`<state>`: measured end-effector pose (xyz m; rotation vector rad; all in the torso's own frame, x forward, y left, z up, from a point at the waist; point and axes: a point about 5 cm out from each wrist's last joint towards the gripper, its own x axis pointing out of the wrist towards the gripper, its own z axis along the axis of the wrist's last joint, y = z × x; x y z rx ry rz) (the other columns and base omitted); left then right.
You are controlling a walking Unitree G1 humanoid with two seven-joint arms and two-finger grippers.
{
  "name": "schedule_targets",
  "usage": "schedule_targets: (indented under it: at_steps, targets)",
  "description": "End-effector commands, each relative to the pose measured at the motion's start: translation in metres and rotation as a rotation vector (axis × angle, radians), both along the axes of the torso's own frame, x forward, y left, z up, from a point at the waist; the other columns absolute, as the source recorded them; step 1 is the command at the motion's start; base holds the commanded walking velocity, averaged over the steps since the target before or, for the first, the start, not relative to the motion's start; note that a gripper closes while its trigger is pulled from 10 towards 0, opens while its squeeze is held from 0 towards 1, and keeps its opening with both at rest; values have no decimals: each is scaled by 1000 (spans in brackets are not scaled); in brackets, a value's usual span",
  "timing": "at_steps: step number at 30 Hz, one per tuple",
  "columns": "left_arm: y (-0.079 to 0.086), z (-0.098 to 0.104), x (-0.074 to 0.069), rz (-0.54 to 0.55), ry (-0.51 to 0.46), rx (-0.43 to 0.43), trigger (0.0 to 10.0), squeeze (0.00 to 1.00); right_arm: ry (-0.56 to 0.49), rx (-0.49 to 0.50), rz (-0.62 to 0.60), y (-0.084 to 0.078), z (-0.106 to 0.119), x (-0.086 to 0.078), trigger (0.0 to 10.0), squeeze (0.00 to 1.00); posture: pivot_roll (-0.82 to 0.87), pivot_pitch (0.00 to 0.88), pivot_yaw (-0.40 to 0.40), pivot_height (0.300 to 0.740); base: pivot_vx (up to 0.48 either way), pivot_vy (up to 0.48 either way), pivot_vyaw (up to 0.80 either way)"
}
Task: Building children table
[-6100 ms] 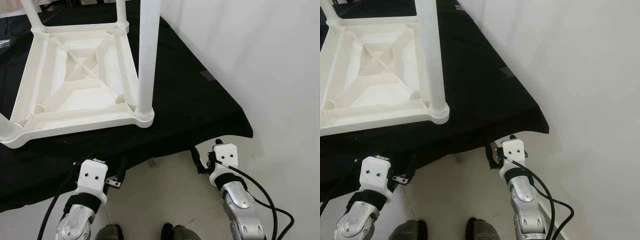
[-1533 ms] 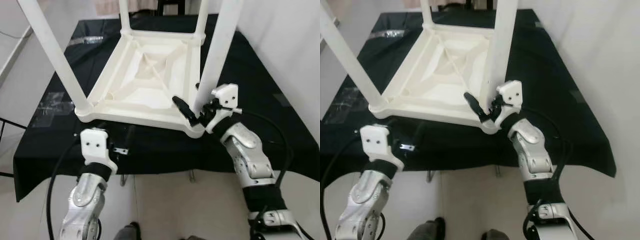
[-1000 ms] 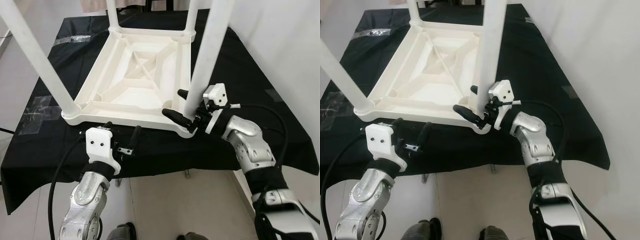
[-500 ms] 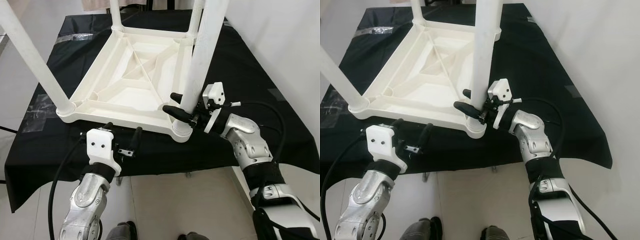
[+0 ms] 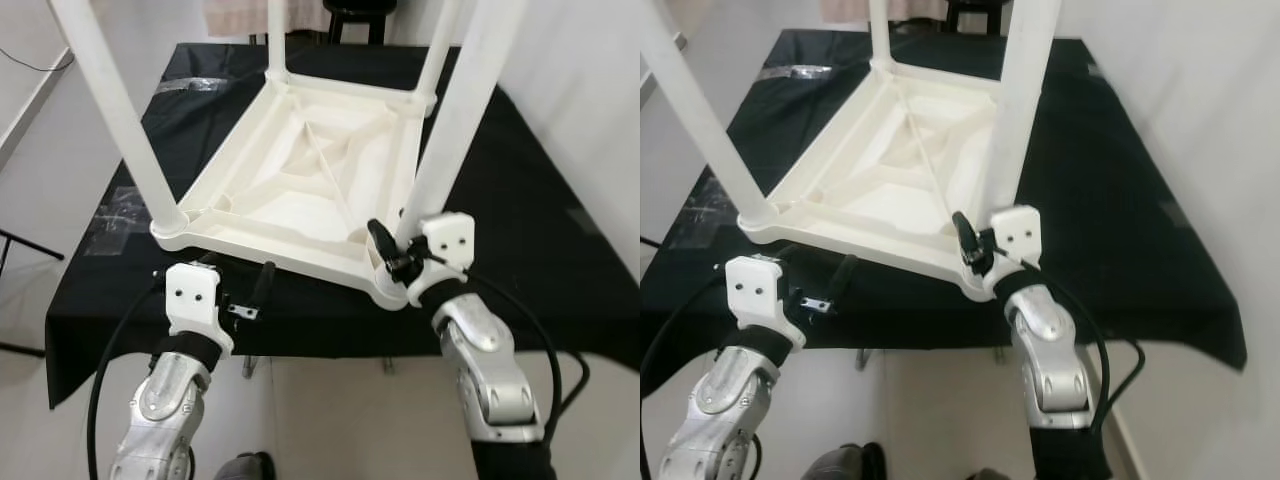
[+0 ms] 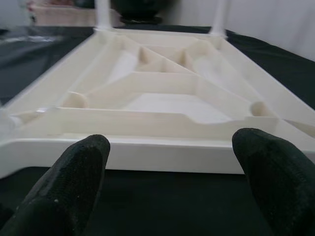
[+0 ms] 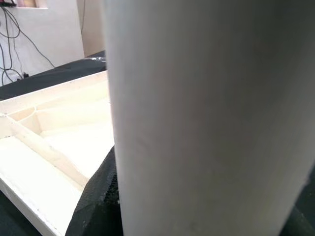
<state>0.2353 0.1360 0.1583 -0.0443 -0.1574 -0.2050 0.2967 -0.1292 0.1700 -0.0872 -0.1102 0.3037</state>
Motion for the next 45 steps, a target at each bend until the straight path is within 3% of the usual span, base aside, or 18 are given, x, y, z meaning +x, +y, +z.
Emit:
schedule_targets:
  at_steps: [1, 2, 3, 4, 5, 6, 11, 12, 15, 20, 27, 29, 33, 37, 40, 41, 42, 45]
  targets:
    - [-4, -7, -3, -26, 36, -11, 10000, 0, 213, -62, -64, -6, -40, 1, 0, 0, 38, 210, -74, 740, 0, 0, 0]
    - [-4, -7, -3, -26, 36, -11, 10000, 0, 213, -62, -64, -6, -40, 1, 0, 0, 38, 210, -74, 740, 0, 0, 0]
    - [-6, -11, -5, -42, 52, -13, 10000, 0, 219, -51, -58, 1, -39, 3, 10000, 0, 38, 213, -69, 740, 0, 0, 0]
    - [-8, -13, -7, -59, 64, -7, 10000, 0, 202, -25, -32, 7, -35, 5, 10000, 851, 40, 219, -60, 740, 0, 0, 0]
    - [-8, -13, -7, -59, 64, -7, 10000, 0, 202, -25, -32, 7, -35, 5, 10000, 851, 40, 219, -60, 740, 0, 0, 0]
    - [-9, -15, -9, -71, 71, -2, 10000, 0, 193, -2, -12, 11, -31, 5, 10000, 1000, 39, 220, -59, 740, 0, 0, 0]
    - [-12, -16, -10, -85, 76, 2, 10000, 0, 125, 114, 88, 12, -9, 16, 10000, 984, 40, 225, -60, 740, 0, 0, 0]
    - [-13, -15, -10, -87, 75, 1, 10000, 0, 91, 113, 182, 11, -1, 21, 10000, 0, 43, 227, -61, 740, 0, 0, 0]
    - [-15, -14, -11, -93, 72, -2, 10000, 0, 3, -46, 365, 6, 13, 31, 10000, 0, 50, 230, -64, 740, 0, 0, 0]
    - [-18, -15, -15, -122, 74, -12, 10000, 0, -9, -108, 651, 6, 28, 39, 10000, 0, 64, 237, -68, 740, 0, 0, 0]
    - [-27, -11, -23, -209, 58, -23, 10000, 0, 27, -171, 749, 12, 28, 52, 9647, 0, 87, 243, -71, 740, 0, 0, 0]
    - [-31, -8, -29, -269, 45, -26, 10000, 0, 34, -167, 755, 16, 28, 61, 0, 0, 101, 244, -74, 740, 0, 0, 0]
    - [-32, -4, -35, -312, 32, -19, 10000, 0, 55, -153, 764, 16, 24, 67, 0, 0, 109, 242, -79, 740, 0, 0, 0]
    - [-32, -1, -40, -337, 25, -2, 10000, 0, 96, -166, 697, 4, 11, 69, 0, 0, 105, 240, -81, 740, 0, 0, 0]
    - [-32, 0, -42, -344, 22, 27, 10000, 0, 185, -208, 528, -10, -6, 70, 0, 0, 101, 240, -84, 740, 0, 0, 0]
    - [-31, 0, -43, -342, 23, 34, 10000, 0, 222, -263, 397, -19, -17, 69, 0, 0, 98, 241, -88, 740, 0, 0, 0]
    - [-29, 0, -44, -333, 25, 40, 10000, 0, 256, -196, 44, -38, -28, 67, 0, 0, 98, 244, -93, 740, 0, 0, 0]
    - [-20, -1, -45, -295, 31, 52, 10000, 0, 313, -103, -121, -24, -51, 10, 0, 0, 93, 257, -90, 740, 0, 0, 0]
